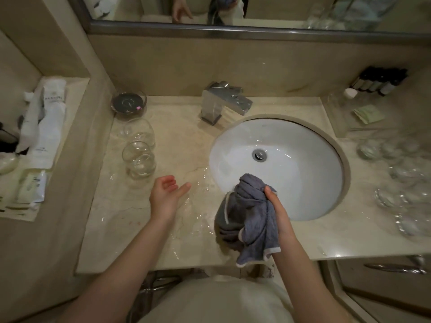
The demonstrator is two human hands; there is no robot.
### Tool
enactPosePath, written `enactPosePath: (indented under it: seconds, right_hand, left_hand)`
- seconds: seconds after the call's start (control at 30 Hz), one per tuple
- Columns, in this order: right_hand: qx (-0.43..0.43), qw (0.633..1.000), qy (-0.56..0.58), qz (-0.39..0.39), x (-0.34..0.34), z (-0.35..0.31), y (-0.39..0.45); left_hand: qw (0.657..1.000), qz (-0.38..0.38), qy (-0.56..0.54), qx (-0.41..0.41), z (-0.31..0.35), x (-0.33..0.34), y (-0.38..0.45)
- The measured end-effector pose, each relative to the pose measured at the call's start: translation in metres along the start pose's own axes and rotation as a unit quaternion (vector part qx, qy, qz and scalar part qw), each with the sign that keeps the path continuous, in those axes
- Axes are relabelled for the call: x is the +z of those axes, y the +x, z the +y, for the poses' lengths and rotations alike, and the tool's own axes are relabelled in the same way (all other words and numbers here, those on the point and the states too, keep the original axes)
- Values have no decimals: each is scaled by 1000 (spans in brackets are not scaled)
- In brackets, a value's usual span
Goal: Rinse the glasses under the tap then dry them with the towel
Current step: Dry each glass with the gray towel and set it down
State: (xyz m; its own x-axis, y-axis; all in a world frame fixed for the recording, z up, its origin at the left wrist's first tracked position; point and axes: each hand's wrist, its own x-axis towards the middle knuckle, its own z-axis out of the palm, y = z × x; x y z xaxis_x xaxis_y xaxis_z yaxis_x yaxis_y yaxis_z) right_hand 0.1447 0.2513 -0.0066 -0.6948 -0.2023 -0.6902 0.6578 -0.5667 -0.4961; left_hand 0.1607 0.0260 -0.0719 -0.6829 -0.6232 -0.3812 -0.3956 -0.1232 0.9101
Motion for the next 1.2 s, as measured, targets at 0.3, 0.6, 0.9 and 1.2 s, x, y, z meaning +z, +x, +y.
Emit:
enactPosePath:
  seconds: [0.3, 0.6, 0.9, 1.2]
  right_hand:
    - [-67, 996, 54, 28, -99, -76, -18]
    - [-86, 987, 84, 102, -194, -168, -25]
    - [-43, 991, 95, 88, -242, -219, -24]
    - [-49, 997, 15, 50, -241, -245, -9]
  left_hand:
    - [980, -182, 64, 53, 13, 140, -55]
    - [955, -278, 85, 60, 25, 302, -111]
    - [938, -313, 112, 99, 48, 414, -121]
    - [919, -333, 160, 142, 70, 489, -104]
